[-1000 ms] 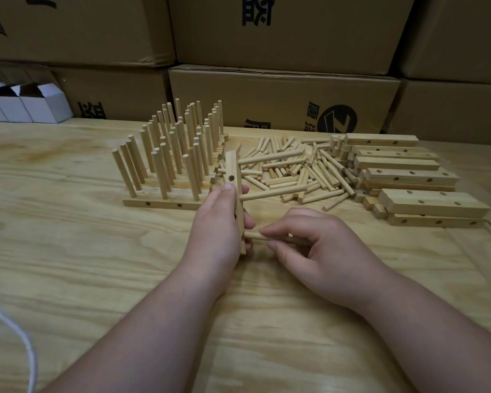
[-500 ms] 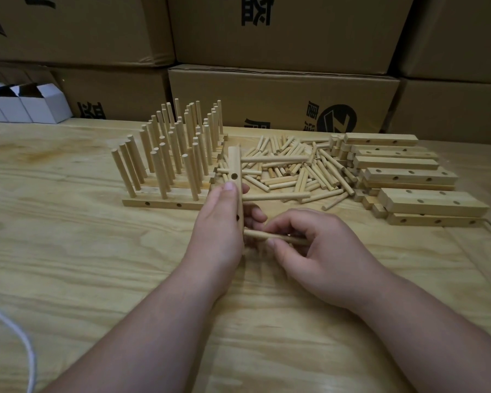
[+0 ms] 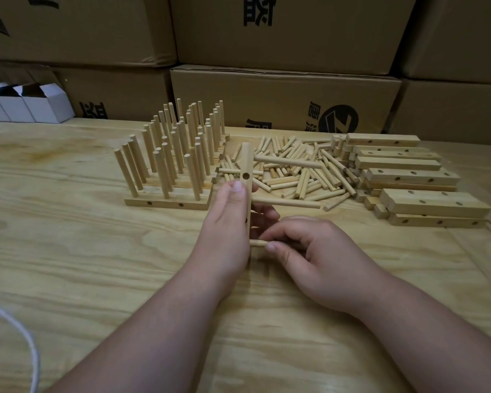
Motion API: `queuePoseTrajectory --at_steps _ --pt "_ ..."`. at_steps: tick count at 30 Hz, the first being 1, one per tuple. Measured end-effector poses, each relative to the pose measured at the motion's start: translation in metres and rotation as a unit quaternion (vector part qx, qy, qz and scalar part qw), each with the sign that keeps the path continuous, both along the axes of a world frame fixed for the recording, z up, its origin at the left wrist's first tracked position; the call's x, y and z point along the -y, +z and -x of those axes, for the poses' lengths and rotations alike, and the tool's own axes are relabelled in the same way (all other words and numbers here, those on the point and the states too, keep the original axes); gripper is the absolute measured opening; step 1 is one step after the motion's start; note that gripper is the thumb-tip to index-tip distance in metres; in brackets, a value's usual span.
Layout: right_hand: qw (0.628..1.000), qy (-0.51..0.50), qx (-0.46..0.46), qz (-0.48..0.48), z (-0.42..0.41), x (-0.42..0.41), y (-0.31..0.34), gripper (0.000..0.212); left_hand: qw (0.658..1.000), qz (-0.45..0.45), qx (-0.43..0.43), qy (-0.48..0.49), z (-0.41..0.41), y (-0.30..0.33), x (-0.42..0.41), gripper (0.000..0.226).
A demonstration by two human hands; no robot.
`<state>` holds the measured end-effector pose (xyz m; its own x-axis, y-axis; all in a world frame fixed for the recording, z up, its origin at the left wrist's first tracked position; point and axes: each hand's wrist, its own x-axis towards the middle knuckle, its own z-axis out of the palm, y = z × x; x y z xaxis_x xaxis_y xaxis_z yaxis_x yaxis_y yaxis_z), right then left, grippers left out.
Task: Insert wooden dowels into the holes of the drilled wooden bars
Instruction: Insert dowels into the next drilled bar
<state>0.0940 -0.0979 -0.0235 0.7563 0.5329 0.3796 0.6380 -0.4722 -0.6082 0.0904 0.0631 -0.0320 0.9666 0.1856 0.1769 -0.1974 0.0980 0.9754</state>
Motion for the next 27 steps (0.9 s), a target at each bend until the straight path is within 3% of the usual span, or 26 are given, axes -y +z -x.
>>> queuePoseTrajectory --at_steps 4,8,15,20,22,25,27 --pt "1.0 -0.005 0.002 -0.001 0.001 -0.002 0.0 0.014 1.0 0.011 0.004 -0.011 0.0 -0.001 0.0 0.039" --pt "0.996 -0.031 -0.047 -0.062 0.001 -0.001 -0.003 0.013 1.0 0.028 0.007 -0.001 -0.002 -0.001 -0.001 0.036" --pt "0.951 -0.256 -0.092 -0.148 -0.016 0.006 -0.003 0.043 0.991 0.133 -0.017 0.011 -0.008 0.0 -0.002 0.03" --pt "0.945 -0.219 -0.129 -0.208 -0.013 0.006 -0.003 0.059 0.987 0.161 -0.015 -0.006 -0.009 0.004 -0.002 0.03" --pt "0.948 -0.187 -0.145 -0.212 -0.012 0.005 -0.003 0.051 0.987 0.161 -0.012 -0.015 -0.008 0.005 -0.001 0.03" --pt "0.959 -0.155 -0.131 -0.196 -0.014 0.007 -0.004 0.015 0.986 0.164 -0.015 -0.017 -0.007 0.005 -0.001 0.03" --pt "0.965 -0.141 -0.116 -0.19 -0.014 0.009 -0.003 0.01 0.985 0.17 -0.019 -0.013 -0.007 0.006 -0.001 0.032"
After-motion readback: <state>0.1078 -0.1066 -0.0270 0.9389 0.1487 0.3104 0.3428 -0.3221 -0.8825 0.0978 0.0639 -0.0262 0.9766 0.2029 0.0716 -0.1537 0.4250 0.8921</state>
